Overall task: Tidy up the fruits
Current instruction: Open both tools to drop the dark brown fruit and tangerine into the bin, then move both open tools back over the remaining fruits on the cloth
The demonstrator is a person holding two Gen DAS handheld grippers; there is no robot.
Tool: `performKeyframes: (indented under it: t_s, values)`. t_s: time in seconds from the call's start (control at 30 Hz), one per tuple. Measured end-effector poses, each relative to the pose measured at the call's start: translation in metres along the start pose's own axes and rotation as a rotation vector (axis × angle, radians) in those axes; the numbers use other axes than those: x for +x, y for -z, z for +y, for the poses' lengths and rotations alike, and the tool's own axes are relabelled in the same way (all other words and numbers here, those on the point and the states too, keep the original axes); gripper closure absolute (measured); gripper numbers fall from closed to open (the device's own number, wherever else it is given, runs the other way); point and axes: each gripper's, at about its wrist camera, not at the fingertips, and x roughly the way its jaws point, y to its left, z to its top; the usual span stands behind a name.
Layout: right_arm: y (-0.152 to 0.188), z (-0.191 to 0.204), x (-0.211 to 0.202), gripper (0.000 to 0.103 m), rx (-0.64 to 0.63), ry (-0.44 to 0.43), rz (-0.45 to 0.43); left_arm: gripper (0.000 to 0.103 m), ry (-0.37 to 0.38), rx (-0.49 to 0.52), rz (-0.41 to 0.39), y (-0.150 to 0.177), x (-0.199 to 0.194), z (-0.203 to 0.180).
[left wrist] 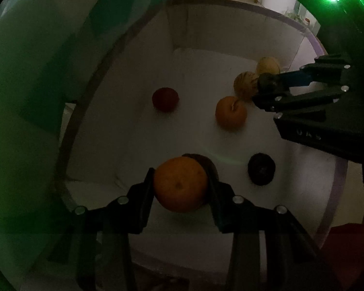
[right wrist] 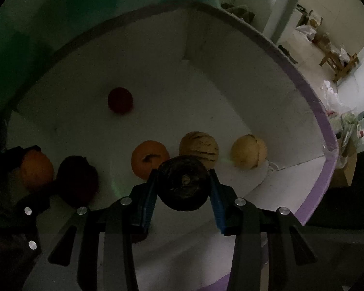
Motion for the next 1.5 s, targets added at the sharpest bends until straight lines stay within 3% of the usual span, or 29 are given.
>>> performKeyframes:
  t_s: [0.13,0.23,0.3,0.37,0.53,0.6,0.7,0.83,0.93,1.0,1.27,1.43,1.5]
  values:
    - [0.001,-0.001,-0.001,0.062,0.007,-0.006,0.005,0.061,0.007,-0.008,-0.009,-0.003,0.002,-0.001]
    - [-0.004,-0.006,-0.011,0.047,0.014,0.004,-0.027,0.034,0.004,-0.015,-0.048,-0.003,-0.007,0.001]
    - [-0.006,-0.005,-0.022,0.042,0.019,0.013,-0.048,0.025,-0.002,-0.017,-0.093,-0.003,-0.018,0.001]
    - [-0.01,-0.008,-0.03,0.042,0.027,0.022,-0.069,0.024,-0.013,-0.009,-0.132,-0.001,-0.03,0.001]
    - [-0.024,-0.018,-0.083,0.035,0.084,0.032,-0.215,0.017,0.001,0.033,-0.236,0.006,-0.067,-0.004]
    - [-0.031,-0.016,-0.106,0.032,0.091,0.013,-0.285,0.009,0.0,0.044,-0.321,0.015,-0.093,-0.002]
    - [-0.039,0.001,-0.142,0.026,0.06,-0.033,-0.401,0.009,-0.008,0.009,-0.406,0.032,-0.126,0.016]
    - [-0.043,0.041,-0.183,0.021,-0.013,-0.15,-0.531,0.009,-0.039,-0.16,-0.526,0.06,-0.168,0.064]
    - [-0.045,0.082,-0.198,0.017,-0.091,-0.245,-0.56,0.002,-0.104,-0.366,-0.629,0.089,-0.202,0.124]
    - [-0.045,0.118,-0.203,0.016,-0.17,-0.283,-0.549,0.002,-0.152,-0.488,-0.648,0.108,-0.217,0.162]
    - [-0.046,0.242,-0.203,0.016,-0.419,-0.356,-0.492,0.002,-0.378,-0.91,-0.574,0.22,-0.235,0.295]
    - [-0.058,0.309,-0.203,0.016,-0.487,-0.421,-0.474,0.002,-0.484,-1.064,-0.509,0.276,-0.245,0.366]
    - [-0.068,0.333,-0.198,0.016,-0.501,-0.434,-0.461,0.002,-0.491,-1.124,-0.484,0.295,-0.244,0.392]
